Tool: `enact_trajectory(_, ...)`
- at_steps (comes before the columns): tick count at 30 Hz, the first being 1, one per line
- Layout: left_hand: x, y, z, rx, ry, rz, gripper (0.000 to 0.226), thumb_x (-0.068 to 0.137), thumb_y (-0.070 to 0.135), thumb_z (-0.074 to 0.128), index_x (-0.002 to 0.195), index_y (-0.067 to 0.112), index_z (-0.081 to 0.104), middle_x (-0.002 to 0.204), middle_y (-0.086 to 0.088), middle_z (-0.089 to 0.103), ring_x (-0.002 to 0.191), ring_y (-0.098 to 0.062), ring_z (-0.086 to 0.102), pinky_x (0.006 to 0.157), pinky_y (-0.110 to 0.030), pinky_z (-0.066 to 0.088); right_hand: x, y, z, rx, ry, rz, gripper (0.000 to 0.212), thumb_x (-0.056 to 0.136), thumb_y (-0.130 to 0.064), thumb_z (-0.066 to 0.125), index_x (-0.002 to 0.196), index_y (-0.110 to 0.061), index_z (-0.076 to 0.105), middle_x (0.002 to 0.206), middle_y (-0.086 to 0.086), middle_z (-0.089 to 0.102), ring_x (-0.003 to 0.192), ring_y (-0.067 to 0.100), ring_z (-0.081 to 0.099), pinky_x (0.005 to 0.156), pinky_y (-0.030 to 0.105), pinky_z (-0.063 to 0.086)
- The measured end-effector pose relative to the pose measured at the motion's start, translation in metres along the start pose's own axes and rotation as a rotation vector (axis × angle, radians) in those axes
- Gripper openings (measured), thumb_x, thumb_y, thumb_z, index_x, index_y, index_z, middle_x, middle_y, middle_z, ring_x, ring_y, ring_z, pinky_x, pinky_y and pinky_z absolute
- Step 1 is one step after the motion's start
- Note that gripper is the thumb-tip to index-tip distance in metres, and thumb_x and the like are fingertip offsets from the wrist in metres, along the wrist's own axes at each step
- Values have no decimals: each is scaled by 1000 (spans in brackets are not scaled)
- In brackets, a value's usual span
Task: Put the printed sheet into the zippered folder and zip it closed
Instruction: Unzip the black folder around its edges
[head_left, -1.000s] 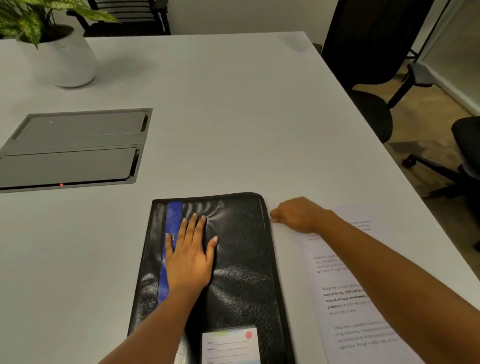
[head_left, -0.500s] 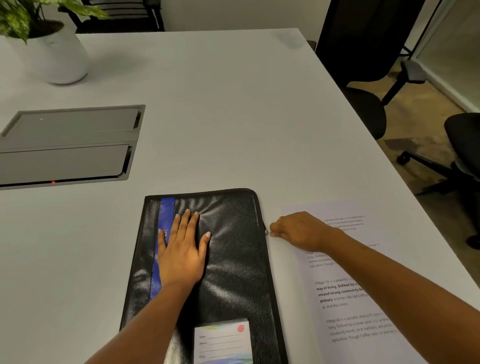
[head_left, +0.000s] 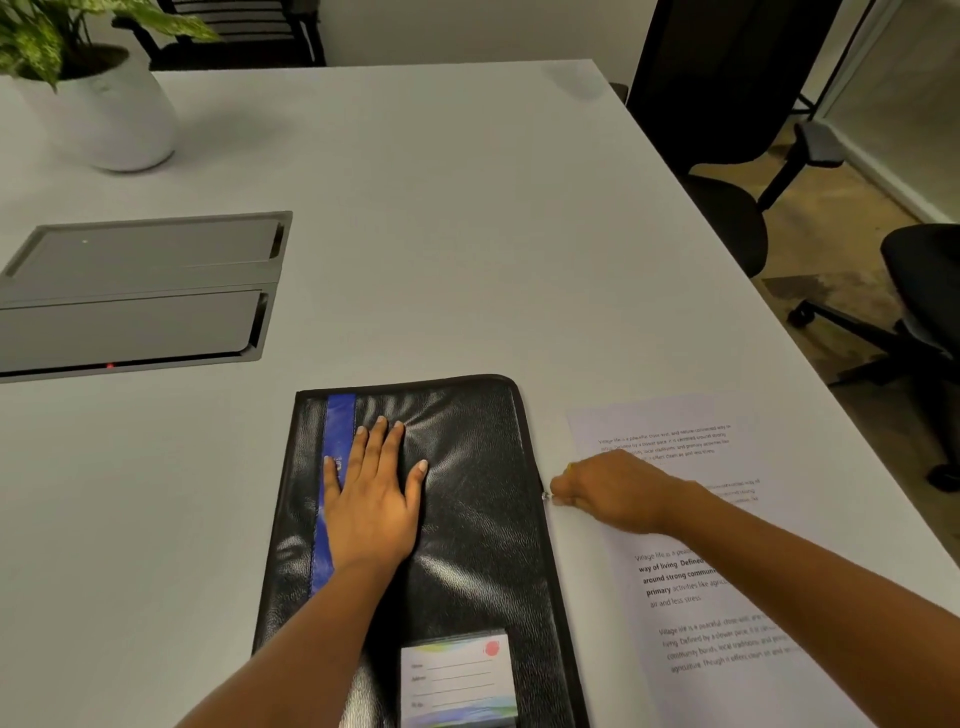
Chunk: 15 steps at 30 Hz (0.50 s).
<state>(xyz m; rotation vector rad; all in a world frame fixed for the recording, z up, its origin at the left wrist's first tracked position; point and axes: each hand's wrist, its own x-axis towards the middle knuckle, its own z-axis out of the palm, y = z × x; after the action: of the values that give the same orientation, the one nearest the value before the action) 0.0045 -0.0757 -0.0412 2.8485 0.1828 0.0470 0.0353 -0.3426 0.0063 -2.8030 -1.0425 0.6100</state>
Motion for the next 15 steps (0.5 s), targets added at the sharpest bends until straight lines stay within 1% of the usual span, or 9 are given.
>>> enact_trajectory(2, 0, 0, 0, 4, 1, -4, 59, 93, 54, 21, 147, 31, 15, 157, 10, 11, 145, -8, 3, 118, -43, 0, -8, -3, 7, -3, 9, 14, 32, 99, -33, 30, 94, -14, 56, 86, 9, 62, 68, 19, 50, 64, 29, 36)
enact_trajectory(5, -1, 1, -1, 8, -3, 6, 58, 93, 53, 22, 147, 31, 15, 157, 10, 10, 145, -8, 3, 118, -43, 0, -13, -6, 12, 8, 9, 25, 31, 99, -32, 31, 96, -14, 56, 87, 9, 62, 74, 23, 57, 66, 30, 39)
enact_trajectory(8, -1, 2, -1, -2, -5, 6, 57, 94, 52, 25, 146, 30, 17, 157, 9, 12, 145, -8, 3, 118, -45, 1, -16, -7, 15, 46, 24, 33, 30, 99, -31, 33, 95, -13, 57, 86, 9, 62, 75, 24, 58, 65, 29, 37)
enact_trajectory(10, -1, 2, -1, -2, -2, 8, 57, 94, 52, 25, 146, 30, 17, 157, 9, 12, 145, -9, 3, 118, -45, 1, -17, -8, 15, 50, 27, 32, 30, 98, -29, 33, 95, -13, 57, 86, 10, 62, 73, 23, 56, 64, 28, 35)
enact_trajectory(12, 0, 2, -1, 1, -4, 7, 57, 94, 51, 25, 147, 29, 17, 157, 9, 12, 145, -9, 3, 118, -45, 0, -17, -11, 15, 49, 35, 37, 30, 98, -28, 33, 95, -12, 57, 84, 10, 61, 68, 19, 51, 64, 30, 37)
enact_trajectory(15, 0, 3, -2, 2, -7, 10, 57, 95, 51, 24, 147, 28, 16, 157, 8, 11, 145, -9, 3, 118, -45, 0, -18, -14, 21, 79, 87, 105, 30, 99, -26, 32, 96, -12, 58, 78, 7, 58, 66, 16, 46, 62, 29, 37)
